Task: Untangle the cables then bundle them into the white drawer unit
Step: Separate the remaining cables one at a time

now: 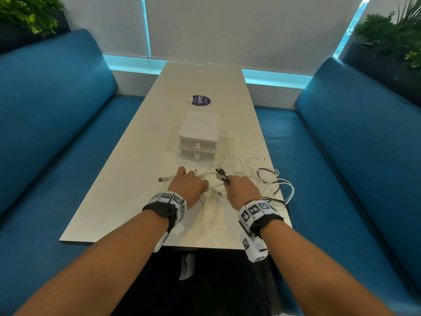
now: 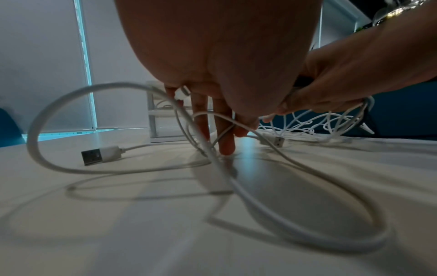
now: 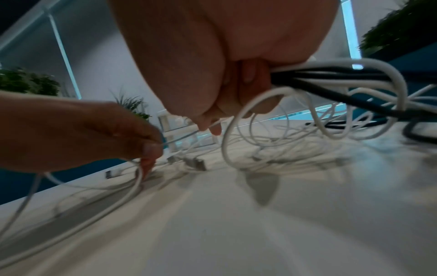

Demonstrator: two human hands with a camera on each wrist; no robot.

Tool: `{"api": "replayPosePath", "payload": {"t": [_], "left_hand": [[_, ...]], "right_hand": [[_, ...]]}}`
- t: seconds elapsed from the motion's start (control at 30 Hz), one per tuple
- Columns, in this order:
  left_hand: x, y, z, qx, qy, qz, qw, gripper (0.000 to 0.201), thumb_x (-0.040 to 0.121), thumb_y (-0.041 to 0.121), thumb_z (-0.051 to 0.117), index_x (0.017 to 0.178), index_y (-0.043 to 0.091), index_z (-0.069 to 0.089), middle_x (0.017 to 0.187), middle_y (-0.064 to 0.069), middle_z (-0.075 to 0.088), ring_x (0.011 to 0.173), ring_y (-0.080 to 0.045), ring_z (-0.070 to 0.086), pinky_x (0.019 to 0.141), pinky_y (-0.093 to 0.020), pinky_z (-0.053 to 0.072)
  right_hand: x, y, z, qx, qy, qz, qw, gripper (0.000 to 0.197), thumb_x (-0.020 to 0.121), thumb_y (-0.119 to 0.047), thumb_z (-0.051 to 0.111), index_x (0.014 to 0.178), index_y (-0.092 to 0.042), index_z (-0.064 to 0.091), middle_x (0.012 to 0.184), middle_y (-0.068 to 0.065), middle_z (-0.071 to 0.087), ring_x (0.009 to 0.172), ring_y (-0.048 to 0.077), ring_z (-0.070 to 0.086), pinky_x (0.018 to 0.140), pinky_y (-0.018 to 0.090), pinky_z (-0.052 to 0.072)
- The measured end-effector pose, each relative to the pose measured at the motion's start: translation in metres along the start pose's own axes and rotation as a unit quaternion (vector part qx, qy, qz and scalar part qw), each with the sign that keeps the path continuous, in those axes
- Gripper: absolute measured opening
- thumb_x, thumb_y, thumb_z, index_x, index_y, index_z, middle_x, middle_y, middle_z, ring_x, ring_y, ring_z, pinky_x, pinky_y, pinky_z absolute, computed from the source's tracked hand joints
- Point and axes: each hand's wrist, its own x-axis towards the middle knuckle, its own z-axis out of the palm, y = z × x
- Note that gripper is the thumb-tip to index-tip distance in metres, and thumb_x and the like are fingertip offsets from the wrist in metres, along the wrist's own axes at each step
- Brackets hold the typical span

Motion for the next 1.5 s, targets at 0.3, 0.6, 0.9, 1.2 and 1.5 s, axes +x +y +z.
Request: {"api": "replayPosePath", "payload": {"t": [0.3,0.6,0.9,1.2,1.5], "left_hand": [[-0.001,0.010,0.002,0.002,0.022,-0.008,1.000,0.023,0.104,0.031,0.038,0.106,0.027,0.061,0.095,0.002,0.066,0.099,-0.024,0.056,0.095,-0.044,0.029],[-0.012,-0.027,0.014,0.012,-0.002,-0.051,0.999,0.034,0.107,0.039,0.028,0.106,0.028,0.061,0.098,0.007,0.067,0.105,-0.022,0.054,0.099,-0.046,0.029],[-0.009,-0.014,0.015,0.011,-0.014,-0.042,0.999,0.021,0.104,0.030,0.035,0.105,0.027,0.056,0.074,0.005,0.057,0.075,-0.023,0.048,0.096,-0.043,0.028],[-0.003,0.002,0.016,-0.079,0.012,0.004,0.997,0.017,0.099,0.014,0.039,0.104,0.026,0.050,0.090,0.002,0.069,0.085,-0.024,0.065,0.085,-0.040,0.033],[-0.011,-0.014,0.024,-0.065,0.017,0.032,0.997,0.022,0.105,0.030,0.041,0.102,0.016,0.057,0.099,-0.003,0.064,0.094,-0.027,0.059,0.083,-0.038,0.038]], "right_hand": [[0.002,-0.007,0.014,0.049,-0.028,-0.021,0.998,0.025,0.099,-0.036,0.048,0.103,-0.019,0.066,0.093,0.009,0.068,0.087,0.032,0.064,0.065,0.032,0.043],[0.012,0.035,-0.004,-0.014,-0.016,0.057,0.998,0.027,0.100,-0.034,0.045,0.105,-0.017,0.065,0.099,0.007,0.067,0.084,0.027,0.061,0.074,0.035,0.051],[0.004,0.004,-0.005,0.029,0.020,0.015,0.999,0.030,0.102,-0.039,0.040,0.109,-0.021,0.063,0.092,0.008,0.067,0.082,0.031,0.064,0.073,0.039,0.054],[0.002,-0.019,0.009,0.122,-0.057,-0.068,0.989,0.024,0.098,-0.036,0.053,0.108,-0.019,0.067,0.097,0.008,0.070,0.091,0.028,0.064,0.078,0.039,0.052],[0.002,-0.007,0.014,0.023,-0.093,-0.030,0.995,0.023,0.098,-0.036,0.048,0.108,-0.020,0.062,0.096,0.007,0.067,0.086,0.029,0.064,0.077,0.040,0.054]]}}
